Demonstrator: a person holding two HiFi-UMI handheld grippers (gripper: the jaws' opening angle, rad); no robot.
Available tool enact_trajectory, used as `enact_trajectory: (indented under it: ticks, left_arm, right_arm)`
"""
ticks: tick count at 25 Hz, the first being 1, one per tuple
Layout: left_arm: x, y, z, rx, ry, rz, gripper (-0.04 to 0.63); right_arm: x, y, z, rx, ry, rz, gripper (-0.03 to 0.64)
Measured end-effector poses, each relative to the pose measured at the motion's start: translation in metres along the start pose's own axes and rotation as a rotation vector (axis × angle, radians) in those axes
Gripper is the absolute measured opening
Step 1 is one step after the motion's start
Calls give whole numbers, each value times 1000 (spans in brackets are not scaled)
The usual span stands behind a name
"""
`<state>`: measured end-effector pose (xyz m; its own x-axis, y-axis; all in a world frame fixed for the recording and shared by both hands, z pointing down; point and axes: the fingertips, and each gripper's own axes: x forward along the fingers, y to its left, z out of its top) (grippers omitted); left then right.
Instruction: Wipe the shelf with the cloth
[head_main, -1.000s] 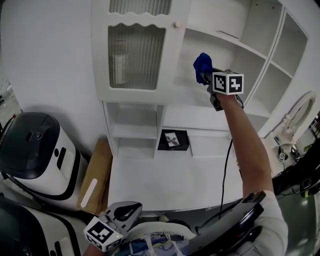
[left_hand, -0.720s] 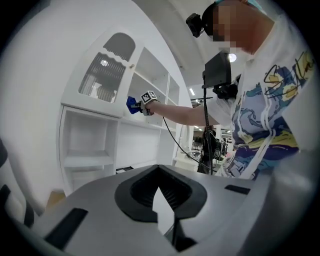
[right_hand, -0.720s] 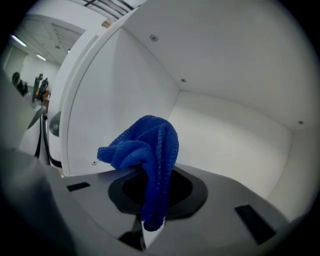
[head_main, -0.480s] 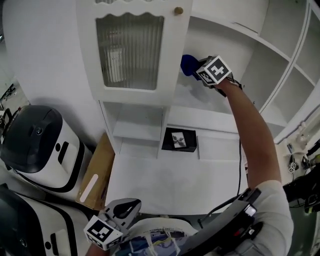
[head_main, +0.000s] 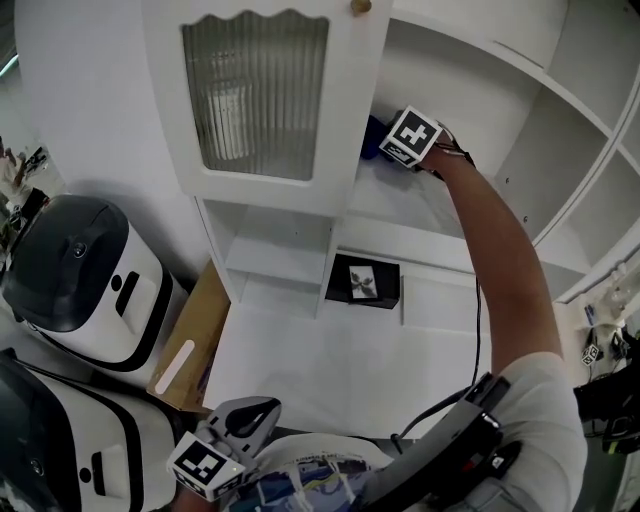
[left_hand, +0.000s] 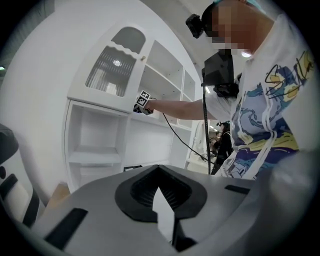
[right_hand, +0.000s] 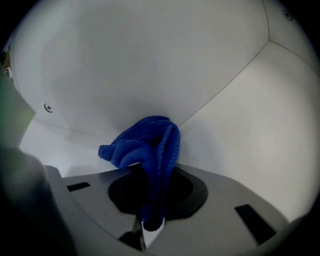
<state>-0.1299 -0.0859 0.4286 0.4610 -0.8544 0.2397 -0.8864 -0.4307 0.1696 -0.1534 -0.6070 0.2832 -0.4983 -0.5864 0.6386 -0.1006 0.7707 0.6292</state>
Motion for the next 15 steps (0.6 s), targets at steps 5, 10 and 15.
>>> enact_trajectory:
  ticks: [5,10,15]
  left_arm:
    - [10,-2,-2,-11,12,1,3]
    - [19,-7,-1,-9,14,-17,3]
    - [26,-14,0,-1,17,-39,3]
  right_arm:
    - [1,-11,-19,-9,37,0,67]
    - [-9,-27,-61,21,102,-28,67]
    - [-22,-42,-106,35,190,-61,67]
